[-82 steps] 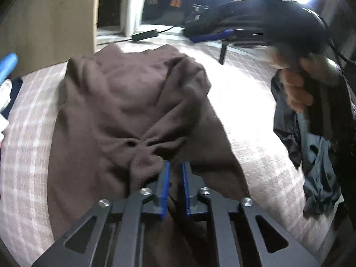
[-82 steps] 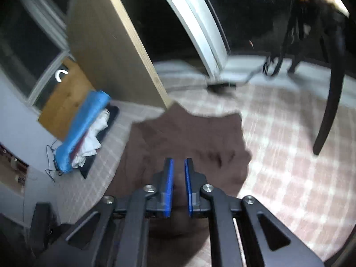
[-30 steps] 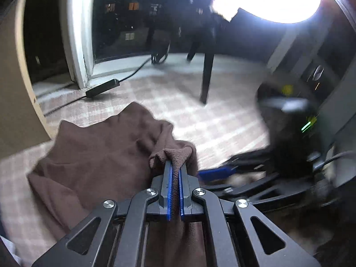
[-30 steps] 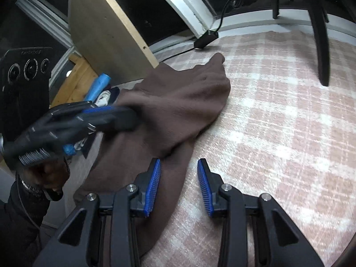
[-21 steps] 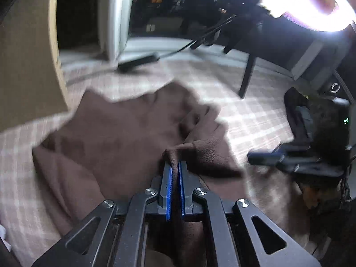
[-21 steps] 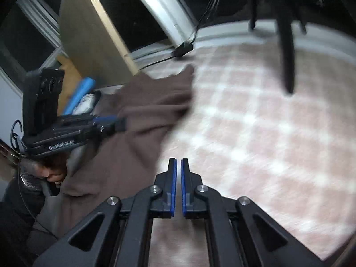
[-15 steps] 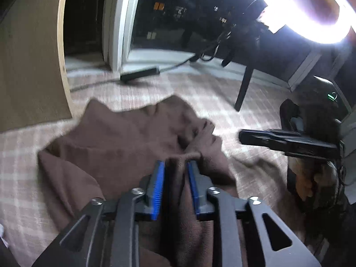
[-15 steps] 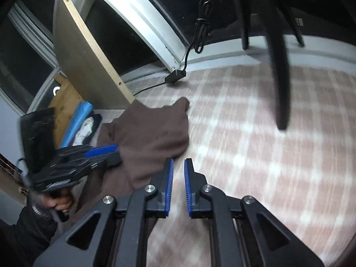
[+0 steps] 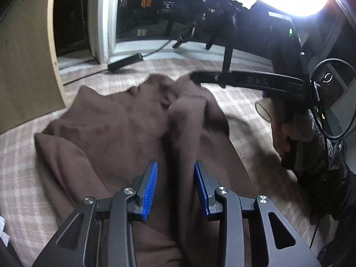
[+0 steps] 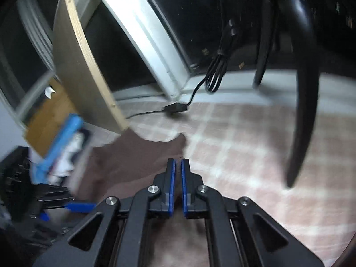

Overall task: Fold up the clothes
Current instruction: 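Open the left tool and release the folded sweater on the bed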

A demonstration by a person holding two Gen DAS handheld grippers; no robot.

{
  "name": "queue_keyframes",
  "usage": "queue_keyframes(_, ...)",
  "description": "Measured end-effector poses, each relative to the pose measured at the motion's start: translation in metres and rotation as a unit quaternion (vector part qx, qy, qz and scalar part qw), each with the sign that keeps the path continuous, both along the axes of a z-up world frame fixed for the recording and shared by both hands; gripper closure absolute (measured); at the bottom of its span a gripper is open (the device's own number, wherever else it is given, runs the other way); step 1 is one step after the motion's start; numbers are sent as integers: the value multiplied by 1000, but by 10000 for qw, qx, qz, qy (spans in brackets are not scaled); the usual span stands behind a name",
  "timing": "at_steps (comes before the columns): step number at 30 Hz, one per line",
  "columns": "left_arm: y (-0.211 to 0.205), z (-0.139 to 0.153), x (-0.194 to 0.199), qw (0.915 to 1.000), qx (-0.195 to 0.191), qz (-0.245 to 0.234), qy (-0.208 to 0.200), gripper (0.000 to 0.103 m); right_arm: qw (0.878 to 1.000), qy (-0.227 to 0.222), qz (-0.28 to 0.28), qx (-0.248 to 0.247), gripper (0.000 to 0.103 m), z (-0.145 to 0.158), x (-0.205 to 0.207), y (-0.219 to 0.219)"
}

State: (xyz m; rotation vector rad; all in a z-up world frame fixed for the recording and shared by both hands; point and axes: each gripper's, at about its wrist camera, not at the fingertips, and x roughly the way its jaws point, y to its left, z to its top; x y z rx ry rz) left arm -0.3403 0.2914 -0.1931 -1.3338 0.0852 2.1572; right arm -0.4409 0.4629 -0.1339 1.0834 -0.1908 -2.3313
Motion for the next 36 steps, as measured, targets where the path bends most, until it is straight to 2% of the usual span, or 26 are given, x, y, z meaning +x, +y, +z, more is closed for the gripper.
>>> queue_keyframes(2, 4, -9, -1, 9998, -13, -85, -152, 78, 9988, 110, 13, 478, 97, -5, 1, -14)
queue_keyframes(3, 6, -16, -2, 9995, 37, -124, -272, 86, 9979, -70, 4, 641, 97, -11, -2, -15)
queue_keyframes(4, 7, -21, -3, 9992, 87, -146, -375, 87, 9968, -212, -24, 771, 96, -15, -4, -16)
queue_keyframes(8, -2, -14, -7, 9989, 268, 187, -350, 87, 9970, -22, -465, 620, 93, 2, 6, 2)
queue_keyframes(12, -18, 16, 2, 9987, 369, 326, -126, 87, 9991, 112, 356, 223, 93, 30, 38, -1)
queue_keyframes(13, -21, 26, 7, 9986, 412, 313, -79, 87, 9975, 21, 664, 247, 93, 30, 45, -11)
queue_keyframes(14, -25, 35, 13, 9985, 460, 295, -35, 87, 9951, -63, 938, 294, 93, 28, 51, -22)
queue_keyframes(16, -31, 54, 34, 9974, 694, 154, -69, 87, 9913, -152, 1141, 643, 93, 14, 55, -43)
queue_keyframes(19, -27, 62, 63, 9958, 885, -75, -239, 86, 9849, -370, 1310, 1070, 93, -12, 53, -67)
queue_keyframes(20, -24, 60, 73, 9959, 845, -170, -289, 86, 9864, -363, 1273, 973, 93, -12, 52, -66)
queue_keyframes(22, -12, 37, 90, 9986, 182, -344, -350, 86, 9896, -491, 1097, 787, 93, 0, 54, -56)
queue_keyframes(24, -4, 15, 104, 9973, -463, -460, -340, 87, 9922, -490, 1023, 513, 93, 19, 62, -48)
queue_keyframes(25, -7, 18, 108, 9975, -497, -407, -285, 87, 9931, -445, 1021, 356, 93, 35, 73, -40)
queue_keyframes(28, -28, 61, 119, 9999, -136, -35, 16, 87, 9946, -279, 999, 103, 93, 74, 110, -7)
queue_keyframes(30, -49, 99, 137, 9991, 109, 85, 392, 86, 9951, -269, 949, 7, 91, 89, 135, 13)
queue_keyframes(32, -67, 122, 157, 9981, 121, 133, 586, 84, 9955, -357, 873, -124, 84, 96, 171, 31)
queue_keyframes(33, -76, 131, 168, 9977, 128, 152, 652, 83, 9954, -409, 844, -174, 83, 98, 189, 39)
queue_keyframes(36, -90, 123, 194, 9989, 257, 47, 384, 82, 9938, -672, 879, -80, 82, 86, 257, 43)
